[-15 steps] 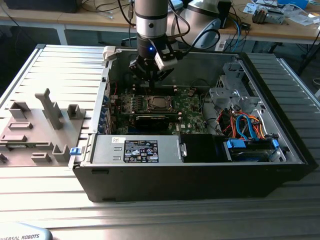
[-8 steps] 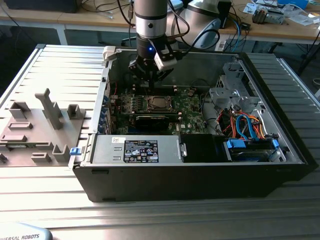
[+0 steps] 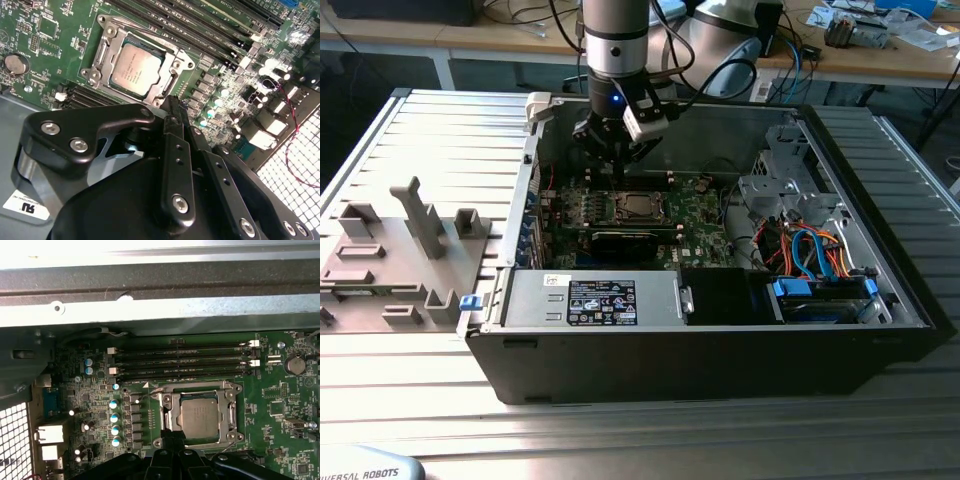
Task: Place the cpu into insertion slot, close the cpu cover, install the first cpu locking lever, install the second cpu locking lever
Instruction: 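Install the first cpu locking lever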
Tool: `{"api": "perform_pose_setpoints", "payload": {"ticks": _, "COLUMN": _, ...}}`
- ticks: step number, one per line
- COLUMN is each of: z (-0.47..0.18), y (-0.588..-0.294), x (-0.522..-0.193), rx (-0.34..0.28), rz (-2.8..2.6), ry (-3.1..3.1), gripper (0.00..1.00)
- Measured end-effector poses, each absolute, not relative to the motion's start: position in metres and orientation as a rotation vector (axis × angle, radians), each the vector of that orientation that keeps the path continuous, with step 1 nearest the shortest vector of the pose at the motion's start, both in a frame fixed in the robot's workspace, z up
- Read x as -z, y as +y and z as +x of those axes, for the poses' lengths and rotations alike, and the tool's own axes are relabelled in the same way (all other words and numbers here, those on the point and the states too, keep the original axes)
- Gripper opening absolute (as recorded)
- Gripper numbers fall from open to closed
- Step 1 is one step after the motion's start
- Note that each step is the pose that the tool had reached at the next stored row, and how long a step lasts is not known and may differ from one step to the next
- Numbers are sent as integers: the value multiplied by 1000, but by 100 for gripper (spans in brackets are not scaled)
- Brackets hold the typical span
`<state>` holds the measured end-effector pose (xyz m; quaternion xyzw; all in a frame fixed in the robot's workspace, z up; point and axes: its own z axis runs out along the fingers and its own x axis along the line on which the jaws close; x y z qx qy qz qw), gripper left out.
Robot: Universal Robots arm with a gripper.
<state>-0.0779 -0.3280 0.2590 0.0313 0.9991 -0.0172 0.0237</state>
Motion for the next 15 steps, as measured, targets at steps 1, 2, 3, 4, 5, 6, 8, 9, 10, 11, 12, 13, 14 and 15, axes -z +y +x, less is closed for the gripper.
{"api": "perform_pose_setpoints", "payload": {"ticks": 1, "z": -78, "y": -328, "x": -259, "rx": 54, "rz": 96, "ry": 3093, "gripper": 11}}
{"api": "perform_pose_setpoints", "payload": {"ticks": 2, "z": -78, "y": -328, "x": -259, "rx": 54, "rz": 94, "ry": 3094, "gripper": 11}}
{"api": "perform_pose_setpoints", "payload": {"ticks": 3, "z": -78, "y": -328, "x": -259, "rx": 54, "rz": 91, "ry": 3099, "gripper": 11}}
{"api": "perform_pose_setpoints", "payload": {"ticks": 4, "z": -78, "y": -328, "x": -258, "rx": 54, "rz": 86, "ry": 3108, "gripper": 11}}
{"api": "perform_pose_setpoints", "payload": {"ticks": 5, "z": -78, "y": -328, "x": -258, "rx": 54, "rz": 82, "ry": 3111, "gripper": 11}}
{"api": "perform_pose_setpoints", "payload": {"ticks": 6, "z": -78, "y": -328, "x": -258, "rx": 55, "rz": 78, "ry": 3113, "gripper": 11}}
{"api": "perform_pose_setpoints", "payload": {"ticks": 8, "z": -78, "y": -328, "x": -258, "rx": 54, "rz": 69, "ry": 3113, "gripper": 11}}
{"api": "perform_pose_setpoints", "payload": {"ticks": 9, "z": -79, "y": -328, "x": -258, "rx": 54, "rz": 68, "ry": 3113, "gripper": 11}}
{"api": "perform_pose_setpoints", "payload": {"ticks": 10, "z": -79, "y": -328, "x": -258, "rx": 54, "rz": 67, "ry": 3113, "gripper": 11}}
{"api": "perform_pose_setpoints", "payload": {"ticks": 11, "z": -80, "y": -328, "x": -258, "rx": 54, "rz": 68, "ry": 3113, "gripper": 11}}
{"api": "perform_pose_setpoints", "payload": {"ticks": 12, "z": -80, "y": -328, "x": -258, "rx": 54, "rz": 67, "ry": 3113, "gripper": 11}}
{"api": "perform_pose_setpoints", "payload": {"ticks": 13, "z": -81, "y": -328, "x": -258, "rx": 54, "rz": 68, "ry": 3113, "gripper": 11}}
{"api": "perform_pose_setpoints", "payload": {"ticks": 14, "z": -81, "y": -328, "x": -258, "rx": 54, "rz": 68, "ry": 3113, "gripper": 11}}
{"api": "perform_pose_setpoints", "payload": {"ticks": 15, "z": -81, "y": -328, "x": -258, "rx": 54, "rz": 67, "ry": 3113, "gripper": 11}}
